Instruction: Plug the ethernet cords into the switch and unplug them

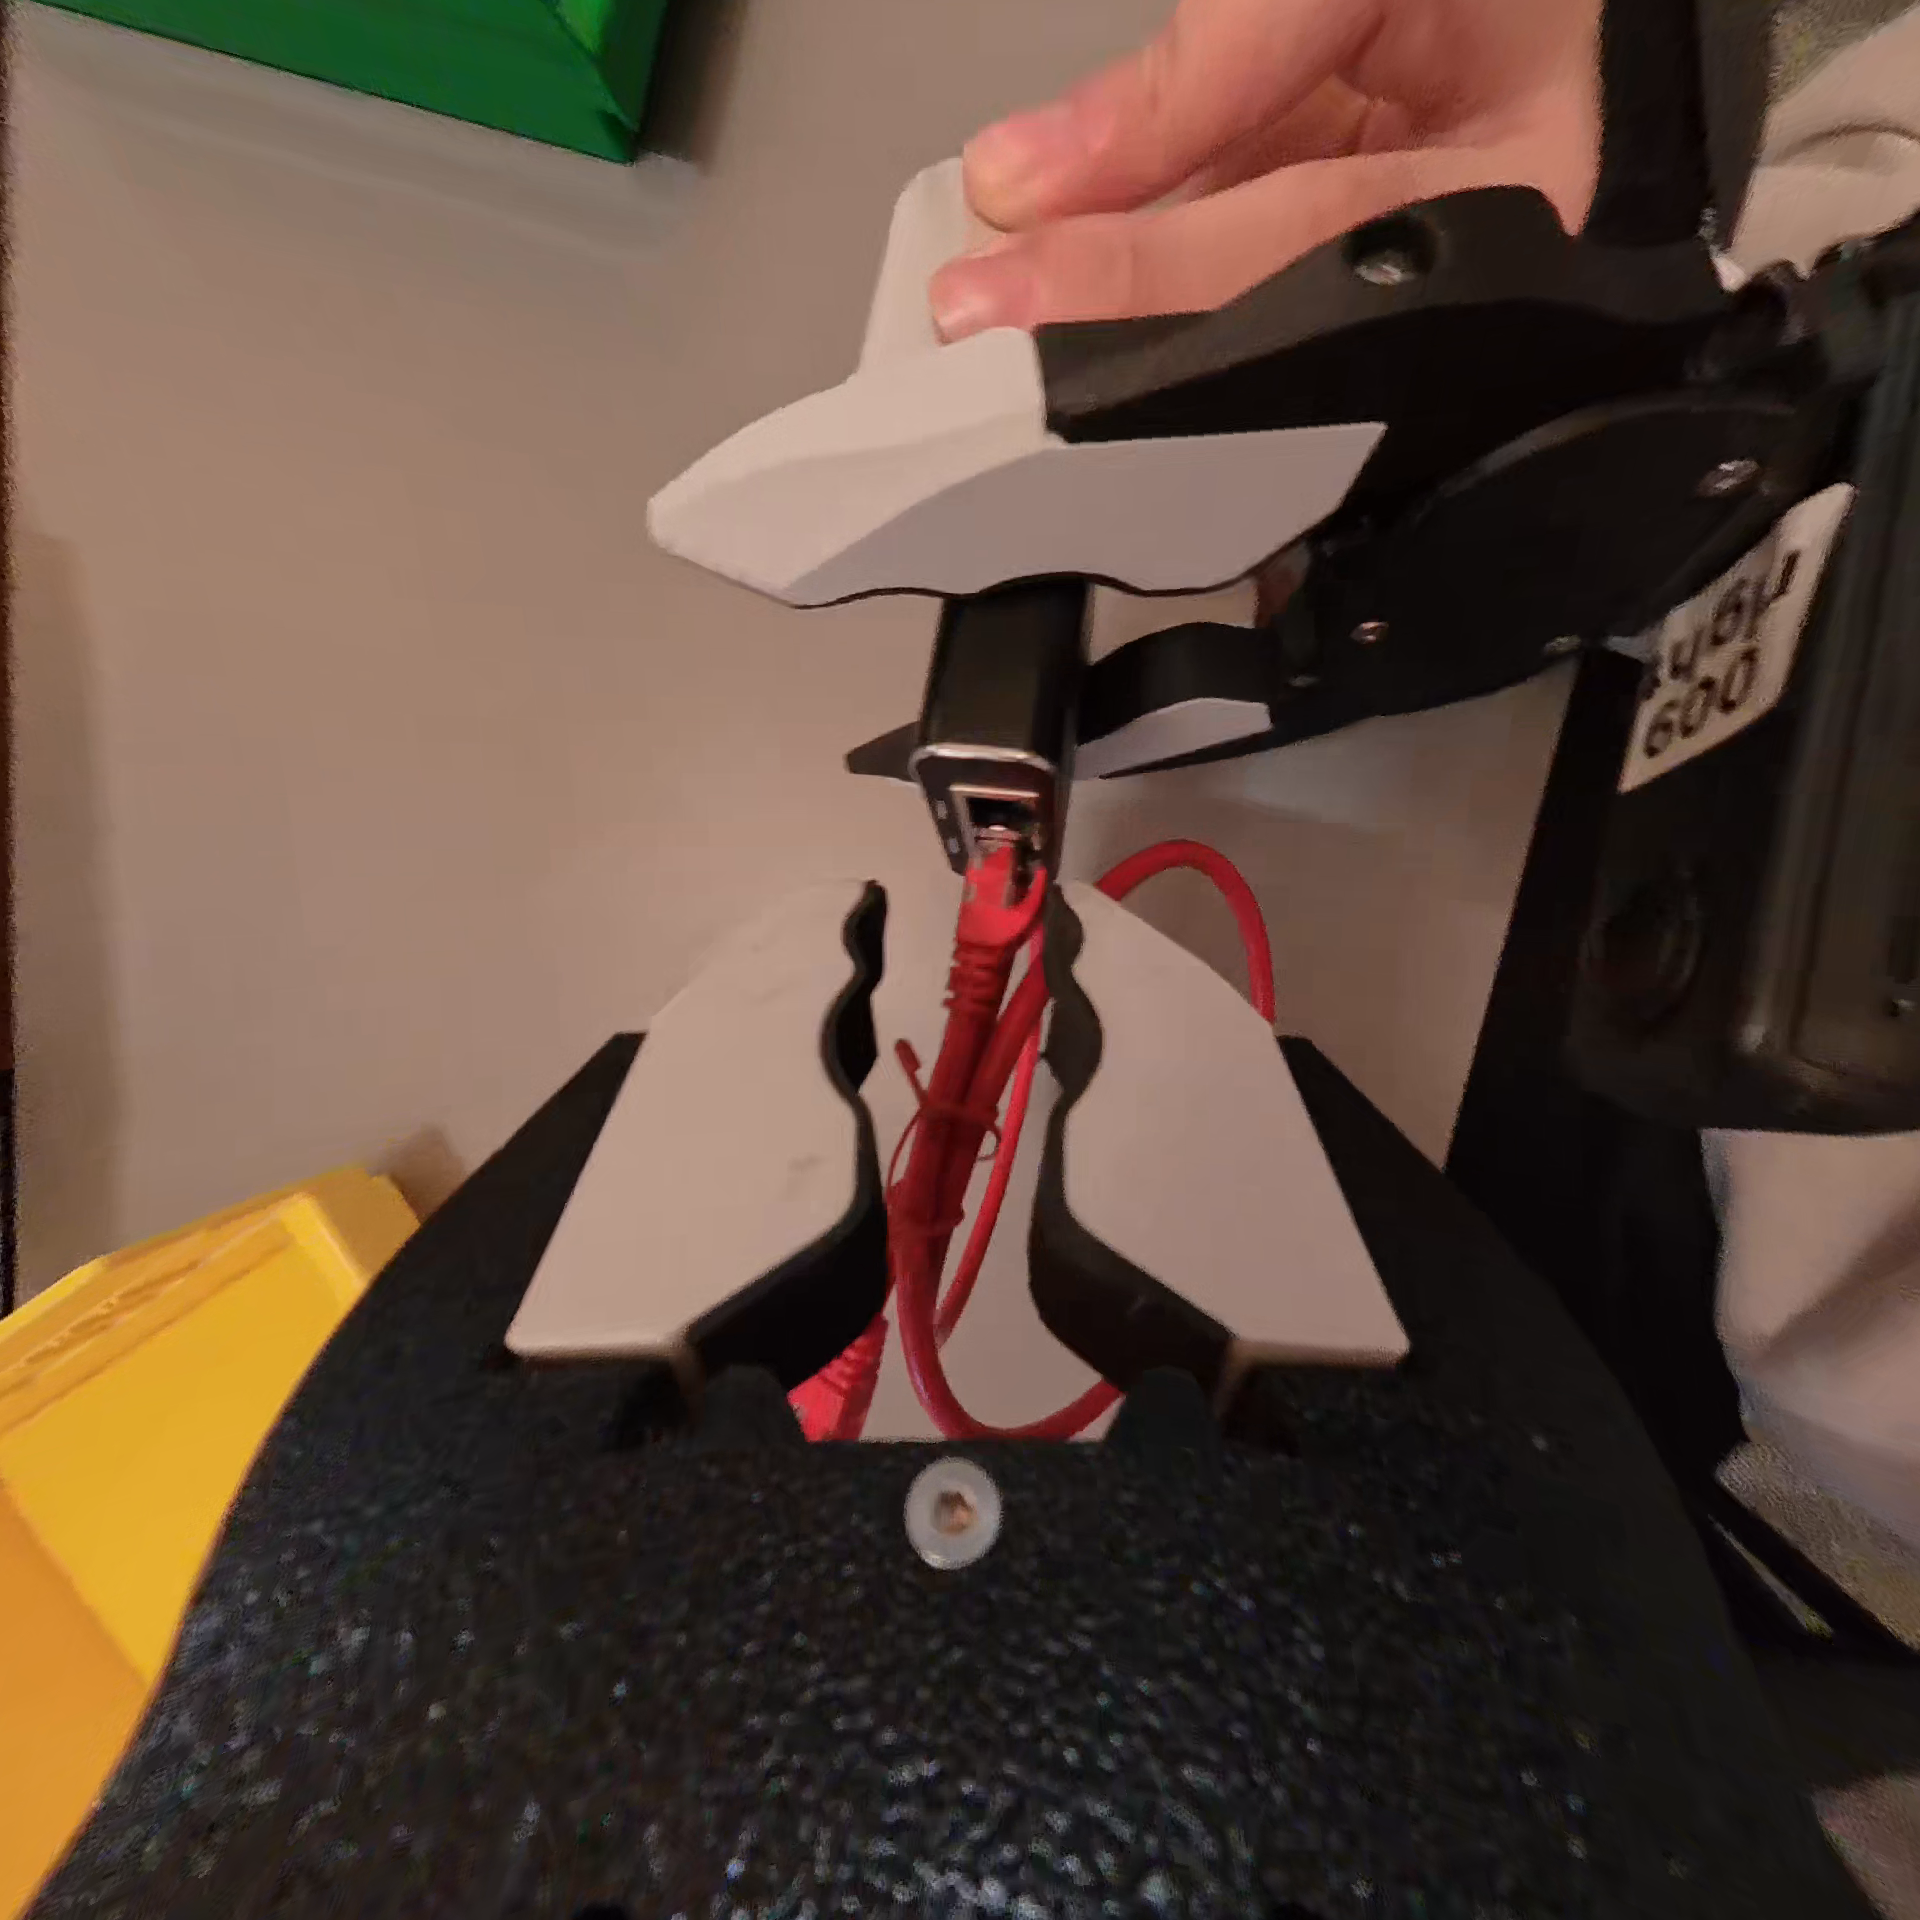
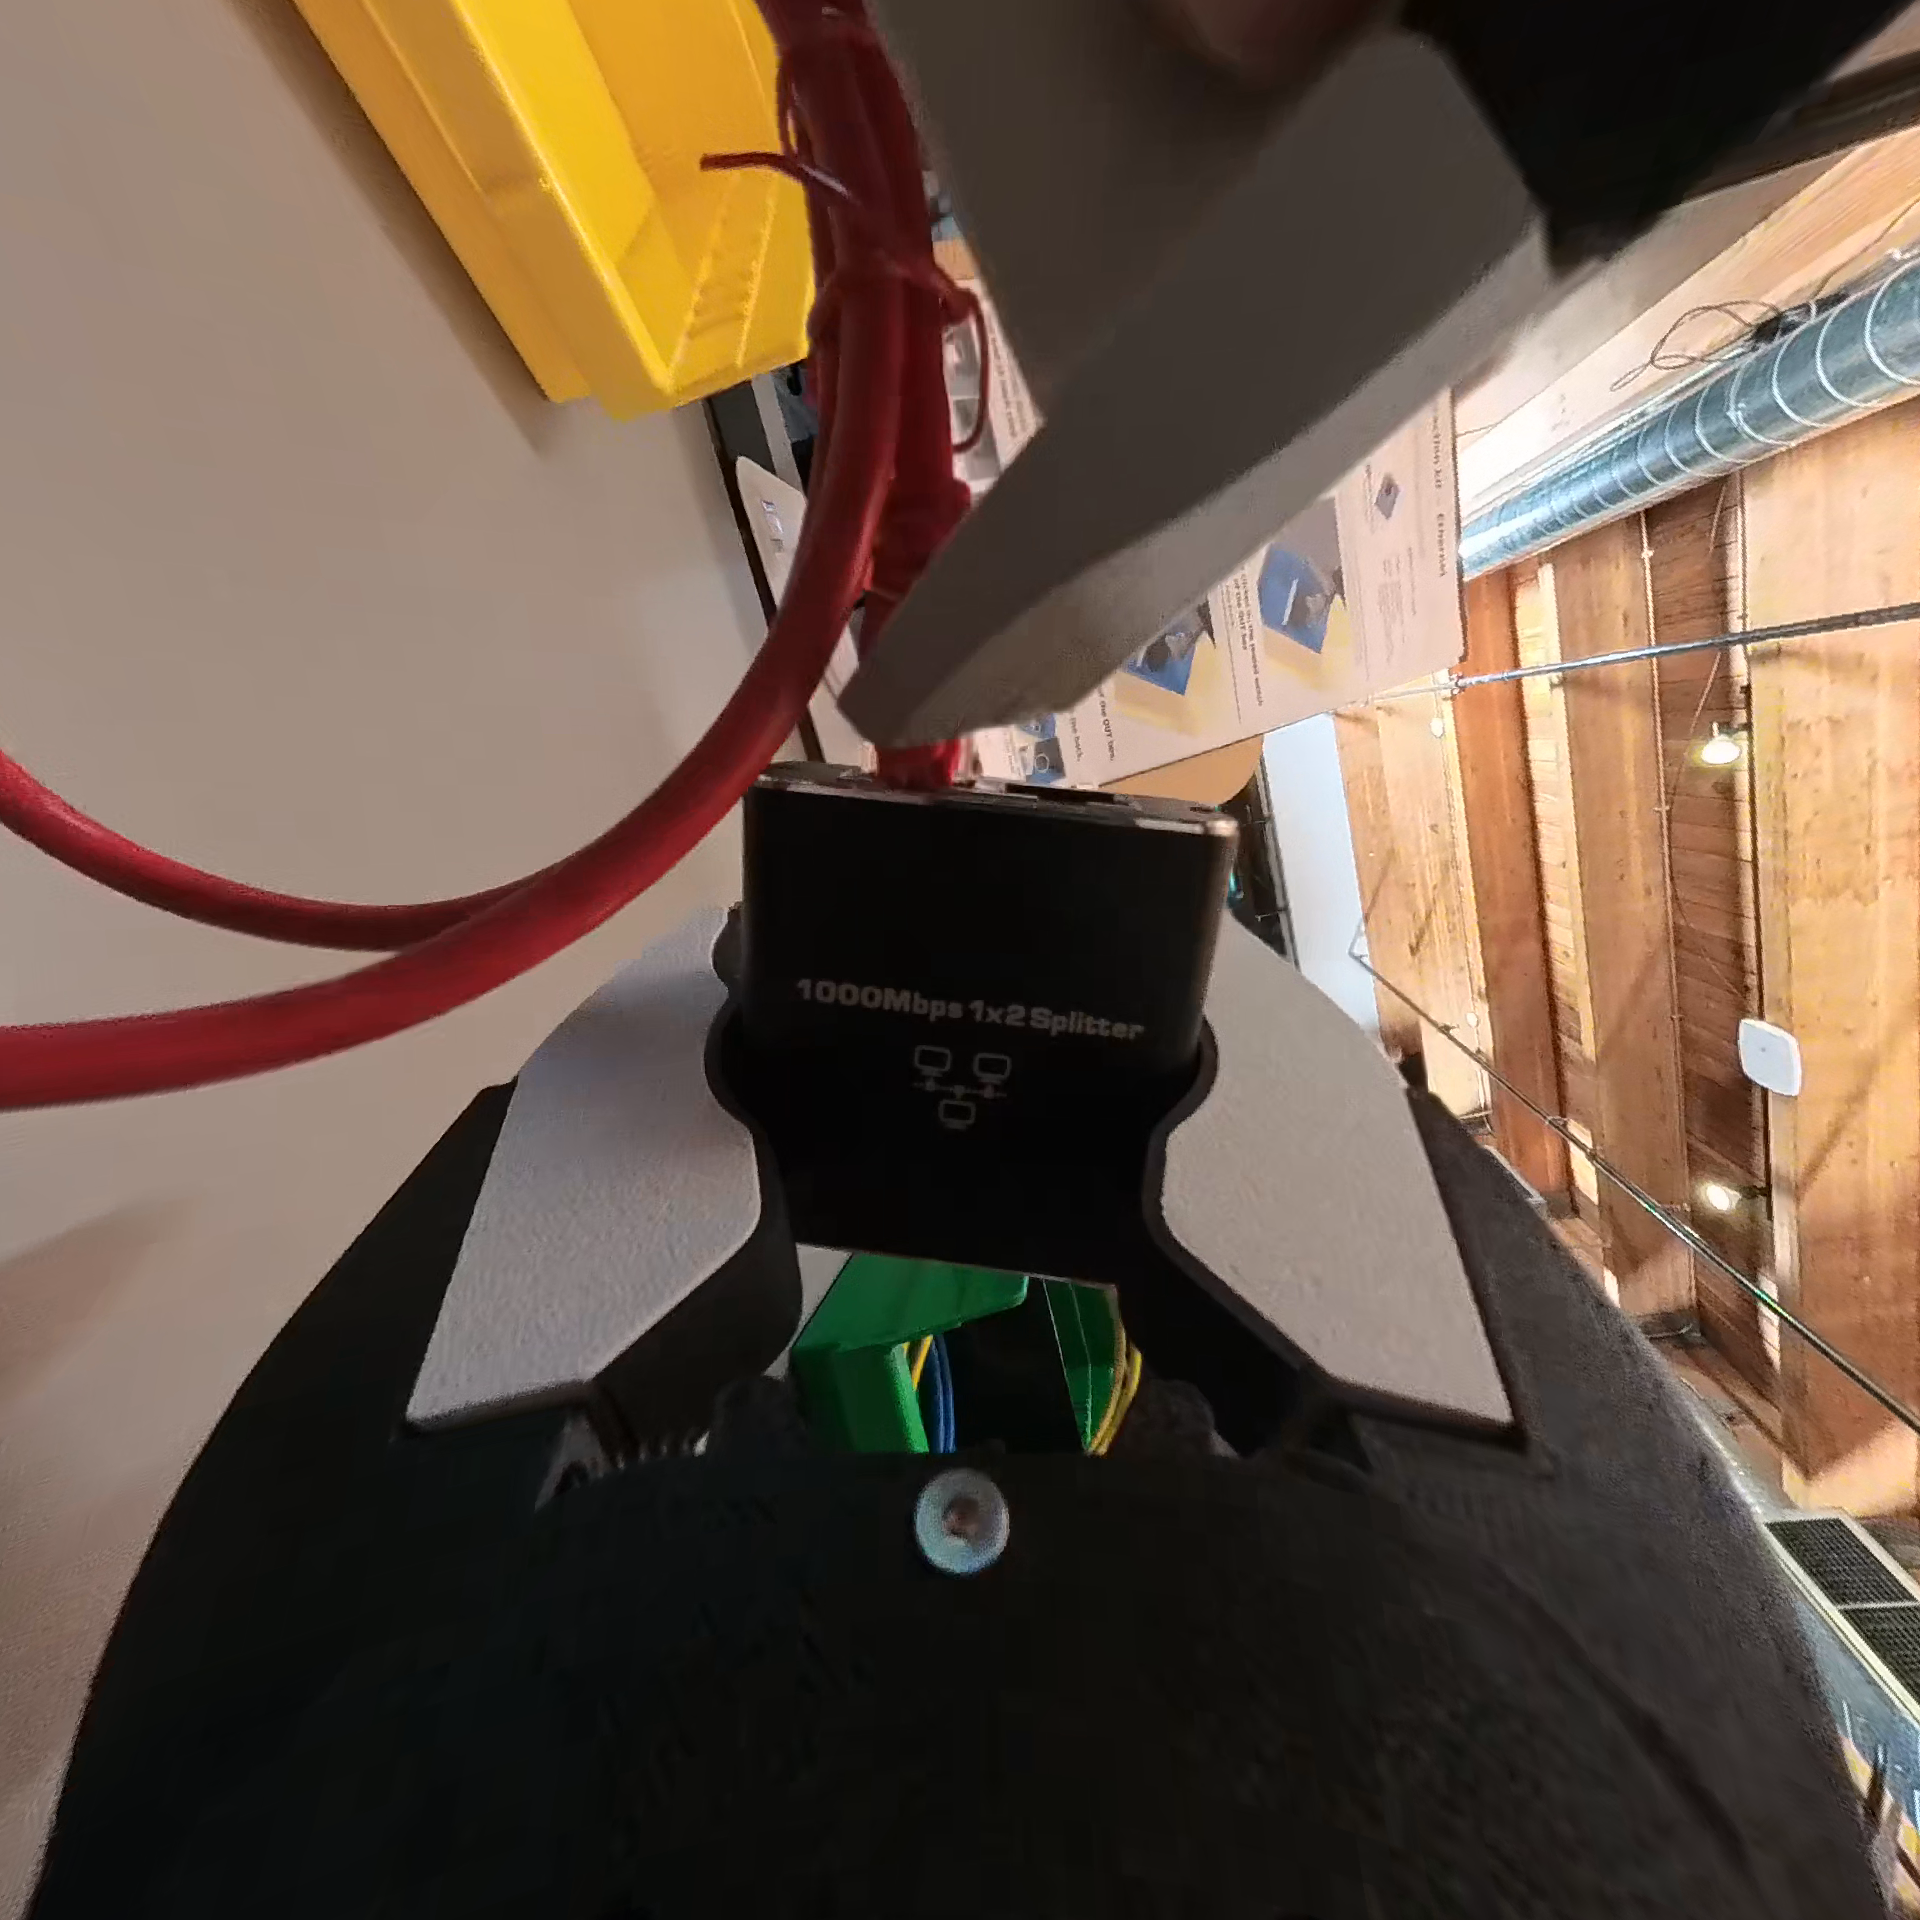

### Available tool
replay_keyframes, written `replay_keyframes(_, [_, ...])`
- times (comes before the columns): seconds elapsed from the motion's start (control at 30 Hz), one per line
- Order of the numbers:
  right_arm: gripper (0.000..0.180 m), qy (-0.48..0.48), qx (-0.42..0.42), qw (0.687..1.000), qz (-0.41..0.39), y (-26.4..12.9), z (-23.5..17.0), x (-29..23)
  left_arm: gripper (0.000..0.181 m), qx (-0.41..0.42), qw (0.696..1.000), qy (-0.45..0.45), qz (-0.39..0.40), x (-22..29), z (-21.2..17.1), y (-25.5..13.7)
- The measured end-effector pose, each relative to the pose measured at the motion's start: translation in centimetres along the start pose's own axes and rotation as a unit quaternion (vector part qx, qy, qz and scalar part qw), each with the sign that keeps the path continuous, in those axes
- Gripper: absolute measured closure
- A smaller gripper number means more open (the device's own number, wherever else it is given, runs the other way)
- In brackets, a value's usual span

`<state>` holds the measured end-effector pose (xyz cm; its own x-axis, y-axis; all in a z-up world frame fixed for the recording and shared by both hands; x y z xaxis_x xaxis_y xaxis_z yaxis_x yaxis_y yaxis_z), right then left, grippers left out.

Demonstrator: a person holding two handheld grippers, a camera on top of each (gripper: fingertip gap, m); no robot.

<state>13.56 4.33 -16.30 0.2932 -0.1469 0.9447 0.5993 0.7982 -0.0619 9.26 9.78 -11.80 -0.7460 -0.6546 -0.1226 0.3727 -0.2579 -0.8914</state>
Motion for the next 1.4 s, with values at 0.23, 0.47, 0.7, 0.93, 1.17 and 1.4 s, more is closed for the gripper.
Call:
replay_keyframes(0.23, [0.099,0.003,-0.014,1.0,0.01,0.2,-0.5,-0.2,0.165,-0.022,0.999,0.004,-0.033,0.1,0.4,0.7])
replay_keyframes(0.47, [0.1,0.007,-0.026,0.999,0.018,0.2,-0.7,0.0,0.165,-0.018,0.999,0.031,-0.033,-0.1,0.7,0.7])
replay_keyframes(0.7, [0.102,-0.013,-0.031,0.999,0.017,0.2,-0.5,-0.2,0.165,-0.02,0.999,0.025,-0.005,0.2,0.3,0.9])
replay_keyframes(0.93, [0.102,-0.019,-0.021,0.999,0.025,0.1,0.6,-0.6,0.165,-0.014,0.999,-0.017,-0.039,0.4,-0.7,0.5])
replay_keyframes(1.17, [0.102,-0.02,-0.015,0.999,0.036,0.1,1.0,-1.1,0.166,-0.01,0.996,-0.05,-0.078,0.4,-1.4,0.3])
replay_keyframes(1.4, [0.102,-0.018,-0.024,0.999,0.044,0.3,0.6,-1.1,0.166,-0.016,0.995,-0.061,-0.071,0.1,-1.3,0.4])
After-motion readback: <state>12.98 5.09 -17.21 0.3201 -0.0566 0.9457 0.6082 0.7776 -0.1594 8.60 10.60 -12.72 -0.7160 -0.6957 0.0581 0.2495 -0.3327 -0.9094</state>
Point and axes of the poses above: each gripper's, where its closed fingertips meet, y out along the fingers, z out of its top, x = y × z across the jaws, the point moved 5 cm from there along -y, back along the fingers, and after that the axes turned 2 degrees about y, right-handed, at the moved point
